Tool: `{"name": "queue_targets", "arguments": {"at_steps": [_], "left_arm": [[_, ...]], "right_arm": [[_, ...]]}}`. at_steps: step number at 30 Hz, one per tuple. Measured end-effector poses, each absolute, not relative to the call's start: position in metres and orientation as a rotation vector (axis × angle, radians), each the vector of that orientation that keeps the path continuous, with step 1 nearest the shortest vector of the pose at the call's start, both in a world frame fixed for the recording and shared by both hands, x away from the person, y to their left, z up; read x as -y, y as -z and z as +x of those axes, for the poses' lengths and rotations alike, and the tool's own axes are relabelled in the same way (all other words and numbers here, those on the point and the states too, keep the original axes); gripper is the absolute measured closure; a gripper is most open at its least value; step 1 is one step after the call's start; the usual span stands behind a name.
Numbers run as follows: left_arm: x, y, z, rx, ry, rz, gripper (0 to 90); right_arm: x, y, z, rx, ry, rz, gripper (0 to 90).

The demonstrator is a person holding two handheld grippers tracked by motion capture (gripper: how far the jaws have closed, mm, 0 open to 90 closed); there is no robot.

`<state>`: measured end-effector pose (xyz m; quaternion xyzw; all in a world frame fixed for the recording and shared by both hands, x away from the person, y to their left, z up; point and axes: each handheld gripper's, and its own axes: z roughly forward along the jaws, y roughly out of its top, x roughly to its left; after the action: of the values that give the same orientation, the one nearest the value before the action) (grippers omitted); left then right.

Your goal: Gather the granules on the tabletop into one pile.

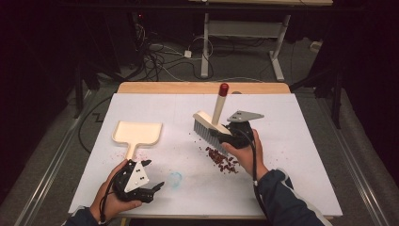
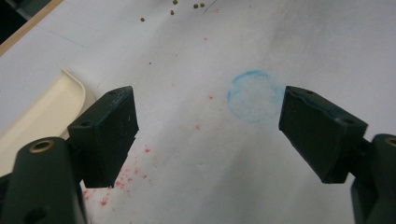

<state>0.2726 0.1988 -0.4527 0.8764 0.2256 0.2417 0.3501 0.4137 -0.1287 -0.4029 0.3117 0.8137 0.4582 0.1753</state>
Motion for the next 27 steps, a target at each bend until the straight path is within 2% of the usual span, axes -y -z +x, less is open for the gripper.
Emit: {"name": "queue_targets", "arguments": {"at_steps": [6, 15, 27], "left_arm": [[-0.199, 0.455, 0.273, -0.581, -0.628, 2.284, 18.6], [-0.200, 0.456, 0.272, -0.579, -0.625, 2.295, 18.6], [-0.196, 0.458, 0.271, -0.580, -0.610, 2.317, 18.6]], "right_arm": [[0.095, 0.412, 0.448, -2.395, -1.160, 0.626, 67.3], [0.070, 0.429, 0.458, -2.467, -1.104, 0.551, 67.5], [0.105, 0.431, 0.442, -2.617, -1.075, 0.333, 67.7]]}}
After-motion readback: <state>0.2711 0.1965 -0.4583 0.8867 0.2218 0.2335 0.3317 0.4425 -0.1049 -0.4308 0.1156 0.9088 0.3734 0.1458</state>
